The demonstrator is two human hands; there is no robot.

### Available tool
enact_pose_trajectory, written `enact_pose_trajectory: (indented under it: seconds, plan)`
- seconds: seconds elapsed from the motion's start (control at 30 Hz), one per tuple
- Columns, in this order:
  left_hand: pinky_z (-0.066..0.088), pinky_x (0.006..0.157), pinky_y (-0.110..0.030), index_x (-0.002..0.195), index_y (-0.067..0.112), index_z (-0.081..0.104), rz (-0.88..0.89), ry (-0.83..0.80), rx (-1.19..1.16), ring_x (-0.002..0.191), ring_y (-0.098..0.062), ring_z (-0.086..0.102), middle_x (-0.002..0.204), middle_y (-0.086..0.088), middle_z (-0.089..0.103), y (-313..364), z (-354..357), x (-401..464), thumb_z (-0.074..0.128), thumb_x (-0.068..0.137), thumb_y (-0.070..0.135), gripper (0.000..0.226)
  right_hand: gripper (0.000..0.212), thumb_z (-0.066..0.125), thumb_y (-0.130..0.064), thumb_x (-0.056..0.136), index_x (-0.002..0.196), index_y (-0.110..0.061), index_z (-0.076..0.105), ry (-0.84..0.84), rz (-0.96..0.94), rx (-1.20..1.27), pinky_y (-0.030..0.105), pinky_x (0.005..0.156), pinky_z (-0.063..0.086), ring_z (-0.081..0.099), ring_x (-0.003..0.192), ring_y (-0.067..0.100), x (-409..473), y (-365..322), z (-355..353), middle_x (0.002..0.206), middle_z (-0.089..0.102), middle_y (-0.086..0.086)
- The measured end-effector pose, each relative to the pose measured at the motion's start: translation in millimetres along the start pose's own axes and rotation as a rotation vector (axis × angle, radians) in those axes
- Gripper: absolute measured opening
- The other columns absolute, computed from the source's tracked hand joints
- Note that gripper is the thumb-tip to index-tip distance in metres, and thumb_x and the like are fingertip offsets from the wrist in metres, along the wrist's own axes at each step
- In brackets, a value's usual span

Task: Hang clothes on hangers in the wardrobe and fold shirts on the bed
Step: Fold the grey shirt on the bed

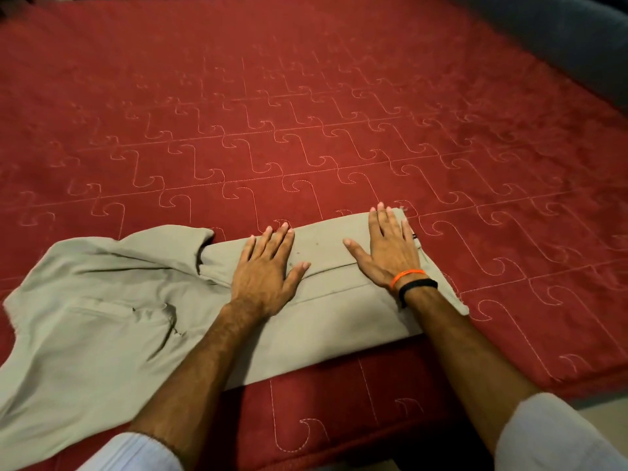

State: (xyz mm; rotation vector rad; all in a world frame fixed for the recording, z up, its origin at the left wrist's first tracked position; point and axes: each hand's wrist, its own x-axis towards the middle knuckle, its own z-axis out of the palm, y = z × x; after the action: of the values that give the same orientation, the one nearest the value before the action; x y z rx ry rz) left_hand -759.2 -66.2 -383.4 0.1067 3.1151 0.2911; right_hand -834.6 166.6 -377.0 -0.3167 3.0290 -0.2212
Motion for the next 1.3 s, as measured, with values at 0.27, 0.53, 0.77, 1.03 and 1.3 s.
enact_pose_trajectory:
  seconds: [0.27,0.53,0.77,1.03,1.3]
  plan:
    - [0.034,0.114,-0.038,0.134,0.012,0.058,-0.022,0.187,-0.353,0.134,-0.024,0.046,0.146,-0.004,0.052,-7,-49,-13,0.061,0.094,0.027,0.043,0.043,0.061,-0.035,0.091,0.127,-0.011,0.056,0.252,-0.265,0.320,0.042,0.107,0.040,0.048,0.123,0.025,-31,-70,-16,0.128,0.059,0.009]
    - [0.050,0.093,-0.039,0.112,0.013,0.069,-0.216,0.316,-0.341,0.100,-0.023,0.063,0.109,-0.004,0.071,-91,-87,-48,0.066,0.088,0.019,0.026,0.032,0.062,-0.035,0.090,0.117,-0.017,0.059,0.107,-0.358,0.503,0.035,0.093,0.047,0.056,0.106,0.021,-29,-178,-15,0.112,0.064,0.002]
    - [0.049,0.094,-0.039,0.118,0.015,0.065,-0.471,0.315,-0.272,0.108,-0.025,0.061,0.118,-0.006,0.066,-181,-100,-60,0.060,0.093,0.023,0.026,0.037,0.064,-0.041,0.088,0.114,-0.016,0.060,0.061,-0.269,0.555,0.036,0.089,0.050,0.063,0.100,0.021,-4,-247,-11,0.107,0.066,0.002]
    - [0.050,0.099,-0.047,0.133,0.014,0.053,-0.589,0.066,-0.126,0.113,-0.030,0.060,0.129,-0.008,0.058,-248,-109,-50,0.071,0.083,0.016,0.053,0.072,0.077,-0.062,0.066,0.114,-0.011,0.063,-0.141,0.053,0.662,0.042,0.089,0.054,0.062,0.103,0.029,30,-285,2,0.113,0.066,0.009]
    - [0.052,0.072,-0.039,0.088,0.017,0.068,-0.601,0.275,-0.114,0.083,-0.031,0.062,0.091,-0.007,0.063,-248,-113,-75,0.064,0.073,0.003,0.021,0.031,0.088,-0.026,0.040,0.064,-0.022,0.070,-0.291,0.155,1.104,0.037,0.059,0.048,0.057,0.060,0.018,33,-288,7,0.063,0.066,-0.004]
